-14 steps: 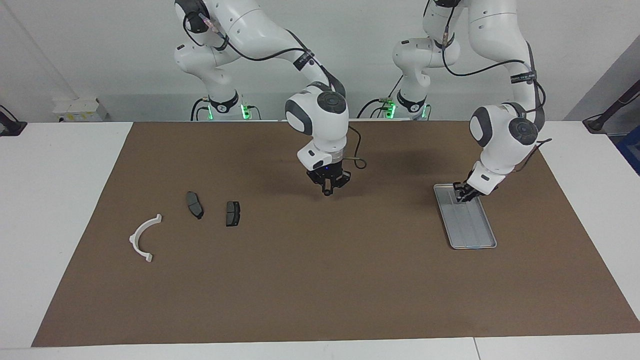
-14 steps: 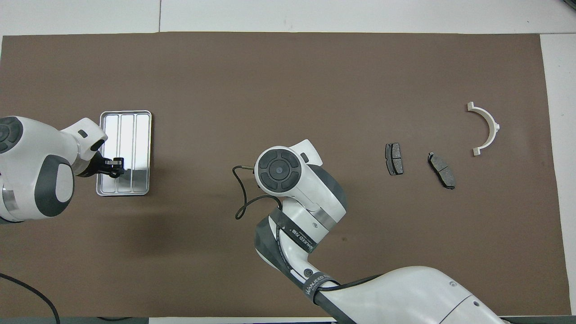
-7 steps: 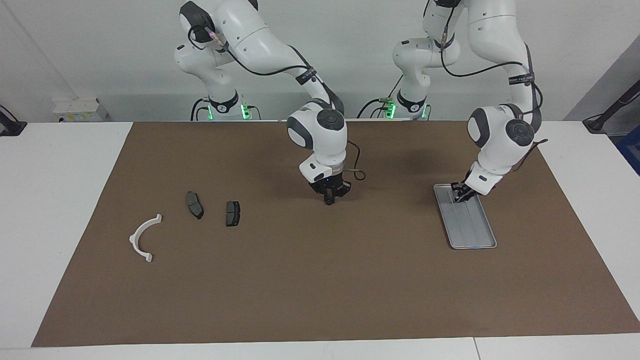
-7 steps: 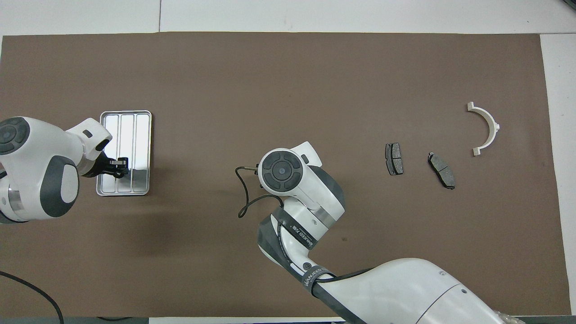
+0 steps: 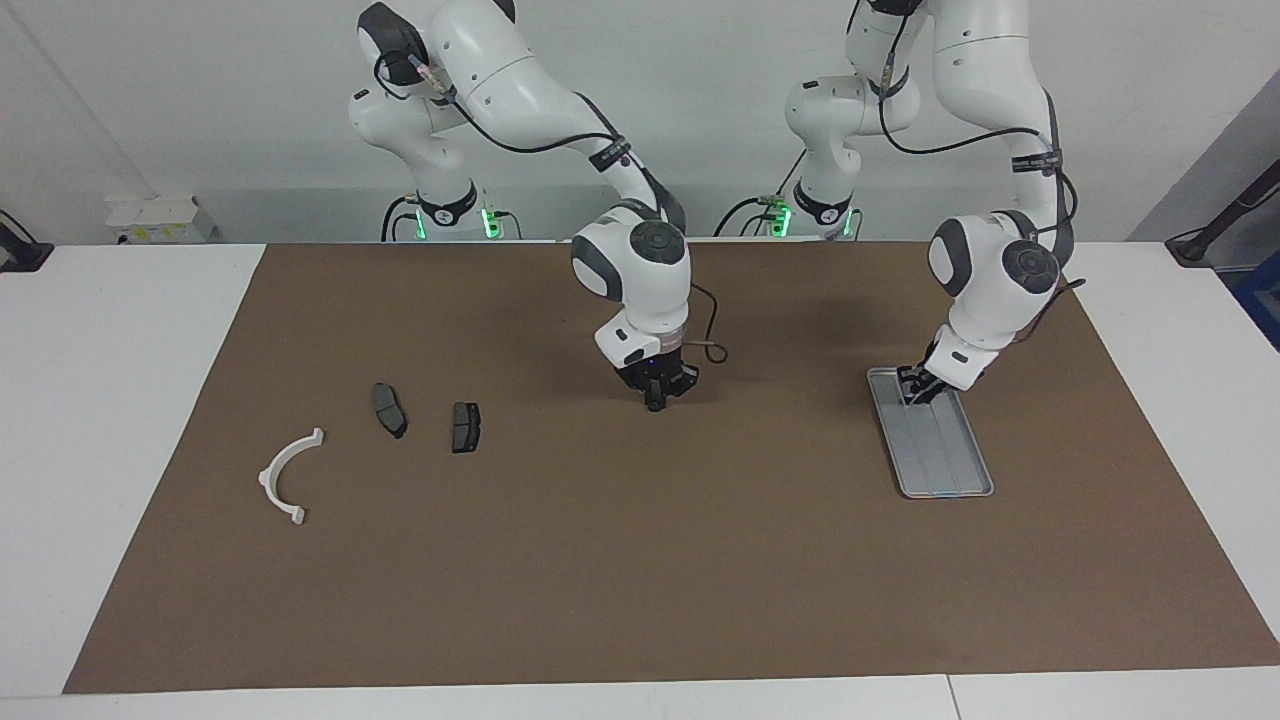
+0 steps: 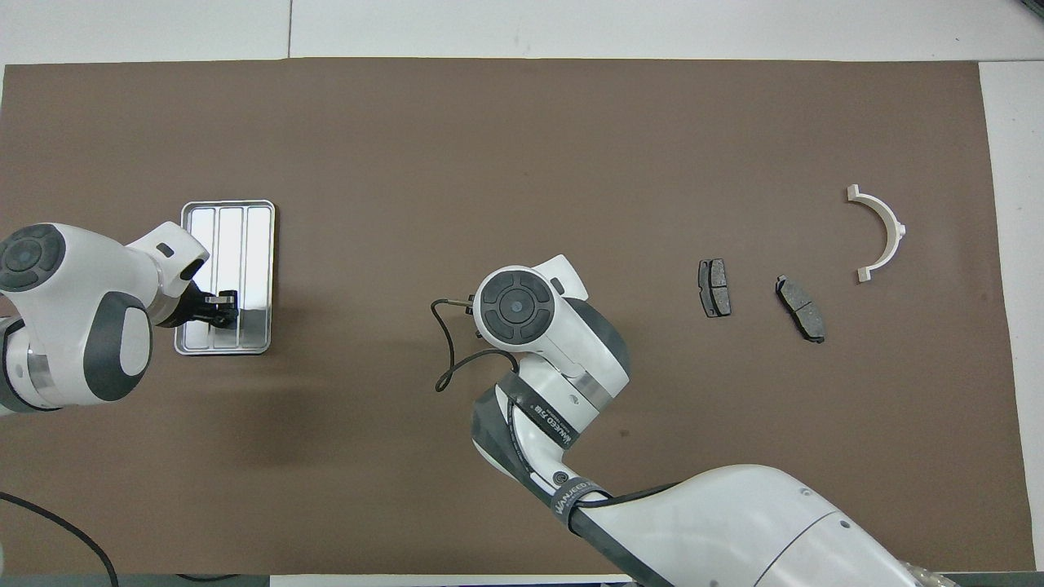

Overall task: Pick bearing gear from pile to tray
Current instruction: 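Set the second bearing mid-table with the right gripper while the left gripper withdraws, then grasp the second bearing with the left gripper while the right gripper withdraws, then carry the second bearing to the tray and release it with the left gripper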

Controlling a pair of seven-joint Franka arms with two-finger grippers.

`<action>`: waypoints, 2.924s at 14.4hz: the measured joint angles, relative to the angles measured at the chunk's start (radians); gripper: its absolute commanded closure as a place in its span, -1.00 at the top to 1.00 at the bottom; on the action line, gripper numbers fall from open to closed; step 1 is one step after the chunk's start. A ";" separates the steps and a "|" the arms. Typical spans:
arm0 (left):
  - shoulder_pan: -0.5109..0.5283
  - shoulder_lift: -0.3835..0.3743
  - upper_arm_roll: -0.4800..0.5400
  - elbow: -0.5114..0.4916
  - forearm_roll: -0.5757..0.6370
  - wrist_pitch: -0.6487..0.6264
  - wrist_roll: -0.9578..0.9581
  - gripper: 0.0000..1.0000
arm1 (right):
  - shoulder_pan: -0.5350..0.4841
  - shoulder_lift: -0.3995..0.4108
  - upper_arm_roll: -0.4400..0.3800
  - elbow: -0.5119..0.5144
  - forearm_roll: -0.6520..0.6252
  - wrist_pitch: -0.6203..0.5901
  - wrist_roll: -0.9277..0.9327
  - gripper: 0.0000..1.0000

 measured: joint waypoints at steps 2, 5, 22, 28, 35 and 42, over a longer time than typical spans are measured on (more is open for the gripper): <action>0.000 0.000 -0.001 0.000 0.000 0.000 -0.001 0.91 | -0.016 0.000 0.000 -0.003 0.000 0.000 0.000 1.00; 0.000 0.000 -0.002 0.001 0.000 0.000 -0.005 1.00 | -0.047 -0.004 -0.002 0.003 0.000 -0.004 0.000 1.00; -0.660 0.285 -0.018 0.462 -0.036 -0.089 -1.112 1.00 | -0.615 -0.114 -0.007 0.164 0.107 -0.268 -0.970 1.00; -0.702 0.343 -0.014 0.489 -0.036 -0.097 -1.153 0.81 | -0.665 -0.202 -0.010 0.155 0.100 -0.327 -0.970 1.00; -0.707 0.342 -0.013 0.498 -0.036 -0.101 -1.161 -1.00 | -0.725 -0.207 0.000 0.108 0.098 -0.329 -1.046 1.00; -0.690 0.327 0.034 0.505 -0.017 -0.146 -1.165 -1.00 | -0.735 -0.208 -0.004 0.106 0.098 -0.326 -1.046 1.00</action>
